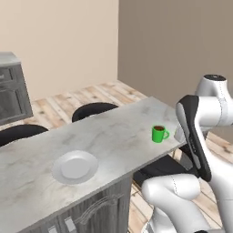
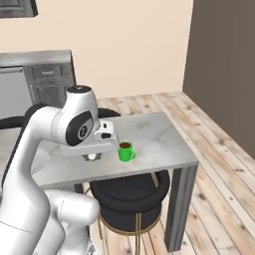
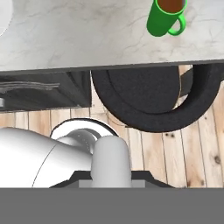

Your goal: Pick up the marshmallow and place it in the cup of hot chocolate on the dining counter.

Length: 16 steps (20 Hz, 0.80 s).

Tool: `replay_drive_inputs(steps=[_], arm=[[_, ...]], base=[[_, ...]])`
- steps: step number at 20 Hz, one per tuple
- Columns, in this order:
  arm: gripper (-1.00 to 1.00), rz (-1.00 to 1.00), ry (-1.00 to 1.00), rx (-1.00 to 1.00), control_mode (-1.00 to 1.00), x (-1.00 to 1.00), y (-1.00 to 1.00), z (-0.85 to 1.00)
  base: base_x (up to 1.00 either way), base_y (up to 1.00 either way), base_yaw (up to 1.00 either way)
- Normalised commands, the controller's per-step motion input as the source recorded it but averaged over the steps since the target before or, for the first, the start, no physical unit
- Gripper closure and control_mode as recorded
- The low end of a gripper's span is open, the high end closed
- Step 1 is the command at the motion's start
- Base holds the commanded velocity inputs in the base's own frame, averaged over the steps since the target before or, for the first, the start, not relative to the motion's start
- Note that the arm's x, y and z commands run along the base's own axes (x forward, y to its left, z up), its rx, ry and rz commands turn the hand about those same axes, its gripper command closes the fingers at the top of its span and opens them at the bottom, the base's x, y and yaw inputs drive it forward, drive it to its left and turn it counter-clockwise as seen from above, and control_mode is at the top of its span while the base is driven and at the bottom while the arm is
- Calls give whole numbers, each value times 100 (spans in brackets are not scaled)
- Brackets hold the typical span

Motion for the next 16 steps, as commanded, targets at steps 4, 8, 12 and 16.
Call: replay_drive_inputs(steps=[4, 8, 12, 16], arm=[[100, 0, 0, 0, 100, 0, 0, 0], [100, 0, 0, 0, 100, 0, 0, 0], [100, -1, 0, -1, -100, 16, 5, 0], [100, 0, 2, -2, -100, 88, 13, 26]], base=[[75, 17, -37], [43, 11, -20], [34, 9, -4], [0, 0, 0]])
